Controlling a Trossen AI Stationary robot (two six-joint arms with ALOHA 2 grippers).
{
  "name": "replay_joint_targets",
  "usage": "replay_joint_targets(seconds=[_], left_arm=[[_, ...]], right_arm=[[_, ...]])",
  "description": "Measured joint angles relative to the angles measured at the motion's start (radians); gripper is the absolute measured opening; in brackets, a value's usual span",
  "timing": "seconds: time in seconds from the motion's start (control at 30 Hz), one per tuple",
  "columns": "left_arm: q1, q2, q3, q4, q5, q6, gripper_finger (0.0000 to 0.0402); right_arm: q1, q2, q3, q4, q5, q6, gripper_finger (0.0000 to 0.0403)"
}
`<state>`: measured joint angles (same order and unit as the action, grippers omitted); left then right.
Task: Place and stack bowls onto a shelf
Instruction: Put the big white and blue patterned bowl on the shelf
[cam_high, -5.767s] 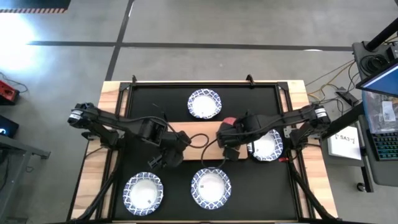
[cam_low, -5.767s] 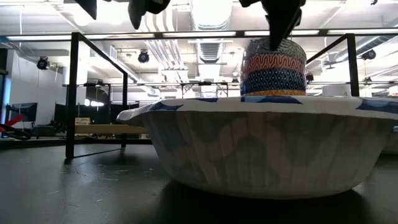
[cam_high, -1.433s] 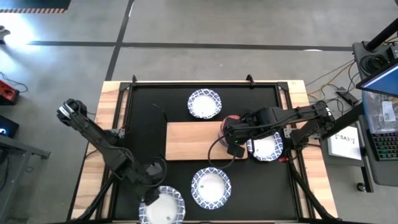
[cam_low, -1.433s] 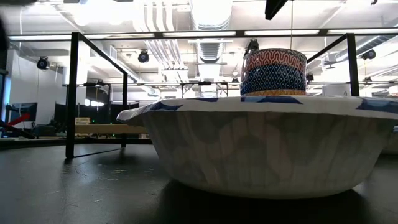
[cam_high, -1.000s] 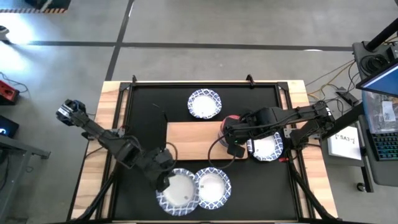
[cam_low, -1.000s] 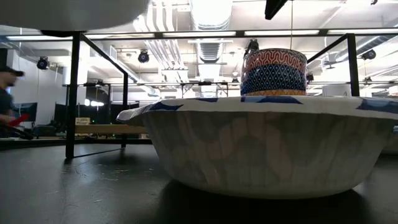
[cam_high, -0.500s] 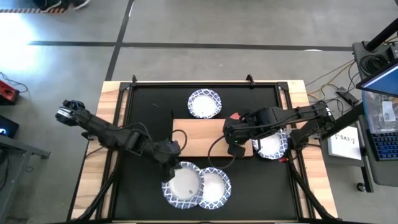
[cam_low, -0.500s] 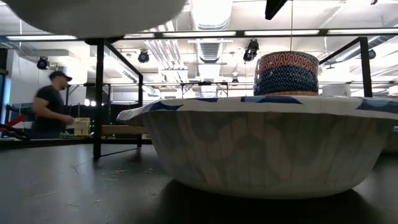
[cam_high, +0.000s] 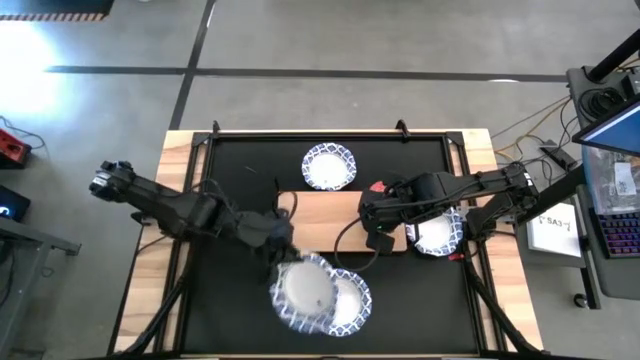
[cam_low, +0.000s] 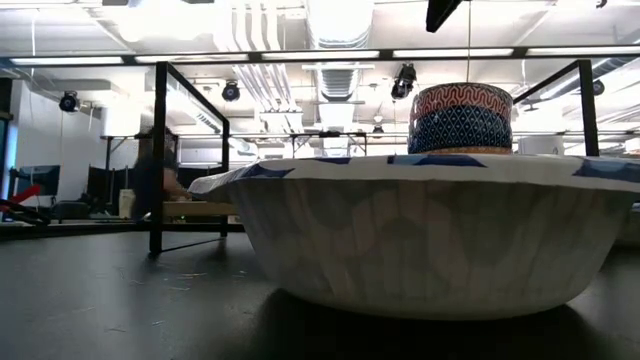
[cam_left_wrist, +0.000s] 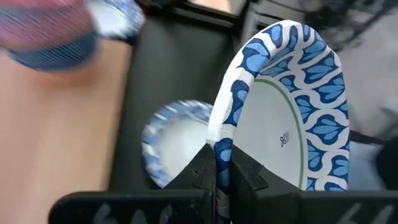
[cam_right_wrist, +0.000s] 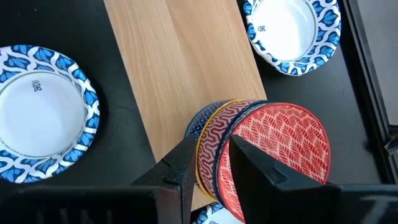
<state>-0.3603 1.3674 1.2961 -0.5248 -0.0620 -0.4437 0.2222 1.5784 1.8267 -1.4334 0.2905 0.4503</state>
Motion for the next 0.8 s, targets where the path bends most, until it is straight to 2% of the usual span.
replay_joint_targets(seconds=[0.2,0.33,0.8], left_arm=[[0.152,0.008,-0.003,-0.009,0.003,0.086,0.0000],[0.244,0.044,-0.016,-0.018,0.059,0.145,0.0000],[0.414,0.197,-0.019,-0.017,0.094,0.304,0.0000]], right_arm=[[0.000,0.000,0.000,0.001,0.000,-0.002,0.0082],[0.000,0.000,0.000,0.002,0.000,0.002,0.0084],[0.000,0.000,0.000,0.002,0.000,0.010,0.0077]])
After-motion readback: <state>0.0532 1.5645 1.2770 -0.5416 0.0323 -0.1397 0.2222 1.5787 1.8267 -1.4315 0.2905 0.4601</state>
